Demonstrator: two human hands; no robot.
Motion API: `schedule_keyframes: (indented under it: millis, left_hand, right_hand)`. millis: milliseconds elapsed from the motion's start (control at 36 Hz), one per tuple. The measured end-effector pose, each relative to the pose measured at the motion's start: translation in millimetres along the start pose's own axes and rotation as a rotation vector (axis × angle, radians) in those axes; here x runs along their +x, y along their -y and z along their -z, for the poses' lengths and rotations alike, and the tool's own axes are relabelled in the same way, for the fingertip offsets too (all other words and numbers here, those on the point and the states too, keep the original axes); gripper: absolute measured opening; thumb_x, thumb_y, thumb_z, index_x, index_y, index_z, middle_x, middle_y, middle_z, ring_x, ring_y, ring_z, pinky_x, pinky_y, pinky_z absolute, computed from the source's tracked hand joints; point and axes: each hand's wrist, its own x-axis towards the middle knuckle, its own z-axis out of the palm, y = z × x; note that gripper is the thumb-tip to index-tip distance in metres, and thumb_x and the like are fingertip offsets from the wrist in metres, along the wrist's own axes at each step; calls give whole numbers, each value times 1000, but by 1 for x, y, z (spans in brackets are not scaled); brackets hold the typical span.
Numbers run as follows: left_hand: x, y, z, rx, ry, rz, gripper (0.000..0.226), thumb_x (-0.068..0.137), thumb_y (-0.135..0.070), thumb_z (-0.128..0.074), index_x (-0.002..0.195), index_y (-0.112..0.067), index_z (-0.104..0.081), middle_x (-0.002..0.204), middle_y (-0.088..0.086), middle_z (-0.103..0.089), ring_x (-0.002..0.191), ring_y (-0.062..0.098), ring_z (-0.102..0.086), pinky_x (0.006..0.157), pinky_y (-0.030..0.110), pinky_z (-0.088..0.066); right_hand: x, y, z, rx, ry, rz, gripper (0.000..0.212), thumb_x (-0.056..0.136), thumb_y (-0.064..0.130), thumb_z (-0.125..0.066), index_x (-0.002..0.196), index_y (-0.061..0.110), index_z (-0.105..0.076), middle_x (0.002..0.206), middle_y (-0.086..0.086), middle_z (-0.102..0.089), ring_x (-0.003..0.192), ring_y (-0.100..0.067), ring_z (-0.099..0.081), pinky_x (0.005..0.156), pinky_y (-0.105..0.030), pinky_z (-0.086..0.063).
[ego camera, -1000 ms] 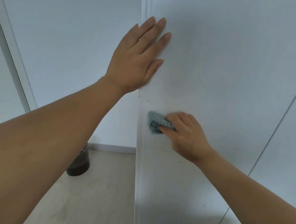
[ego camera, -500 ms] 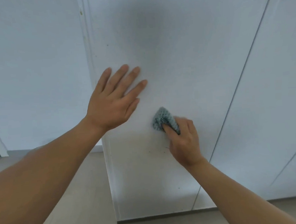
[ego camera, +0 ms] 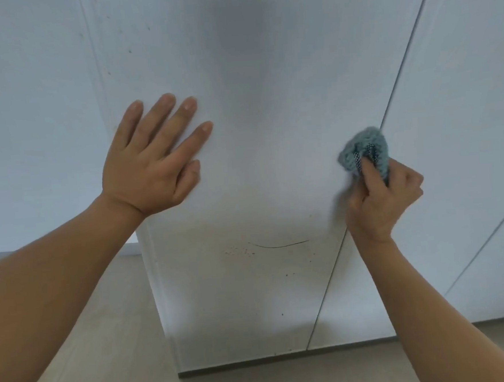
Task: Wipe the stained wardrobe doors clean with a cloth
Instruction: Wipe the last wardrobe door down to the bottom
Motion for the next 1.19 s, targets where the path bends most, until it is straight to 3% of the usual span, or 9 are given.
schedule_keyframes:
  millis: [167, 306, 417, 528, 611, 806, 945, 1083, 1195]
  left_hand:
    - [2, 0, -1, 32, 19, -22, 67, 95, -34, -57, 158, -17, -46, 163, 15, -42, 150, 39, -40, 119, 61, -35]
    - [2, -1, -2, 63, 12, -19, 68, 93, -34, -58, 158, -17, -46, 163, 15, -42, 150, 39, -40, 117, 62, -36]
    - [3, -1, -1, 58, 13, -20, 67, 93, -34, -58, 157, -17, -47, 163, 15, -42, 150, 39, -40, 118, 62, -36]
    - [3, -2, 0, 61, 18, -22, 68, 93, -34, -58, 158, -17, -46, 163, 15, -42, 150, 39, -40, 117, 62, -37]
    - [2, -1, 1, 51, 25, -20, 68, 93, -33, -58, 158, -17, -45, 163, 16, -42, 149, 40, -40, 117, 62, -37]
    - [3, -2, 0, 69, 23, -18, 68, 92, -32, -59, 157, -17, -47, 161, 16, -44, 148, 40, -43, 118, 61, -36]
    - [3, -1, 2, 58, 25, -17, 67, 92, -32, -58, 157, -17, -47, 161, 16, -44, 148, 40, -43, 118, 61, -36]
    - [2, -1, -1, 76, 23, -20, 68, 91, -31, -59, 156, -17, -48, 160, 16, -45, 147, 40, -44, 117, 62, -38]
    - [3, -1, 1, 71, 33, -17, 67, 92, -31, -58, 156, -17, -48, 160, 16, -45, 147, 41, -44, 116, 62, -39]
  right_hand:
    - [-69, -1, 12, 240, 357, 395, 14, 96, 5, -64, 87, 1, -74, 113, -14, -61, 88, -37, -56, 74, -41, -47]
    - [-71, -1, 20, 124, 282, 16, 18, 94, -6, -57, 100, -4, -75, 98, -20, -62, 84, -37, -57, 81, -33, -35]
    - [-82, 5, 19, 171, 377, 166, 26, 103, 10, -54, 95, -1, -76, 101, -23, -67, 86, -41, -59, 78, -33, -39]
    - [-78, 10, 22, 174, 292, -44, 22, 98, -1, -52, 103, -1, -74, 96, -21, -62, 85, -34, -54, 73, -39, -44]
    - [-86, 25, 23, 230, 397, 116, 16, 95, -3, -60, 103, -1, -74, 96, -21, -64, 84, -37, -56, 72, -37, -45]
    - [-68, 60, 12, 210, 143, -579, 34, 87, -5, -56, 115, 4, -73, 101, -18, -59, 91, -35, -55, 75, -34, -47]
    - [-90, 84, 9, 323, 310, -36, 18, 91, -7, -63, 101, -1, -76, 102, -21, -65, 89, -38, -57, 84, -28, -42]
    - [-85, 58, 7, 161, 133, -499, 36, 87, -12, -53, 112, 4, -74, 98, -21, -59, 89, -29, -47, 73, -36, -43]
    - [-99, 74, 15, 265, 334, 53, 23, 101, 4, -53, 103, -1, -75, 99, -22, -66, 91, -35, -57, 77, -38, -47]
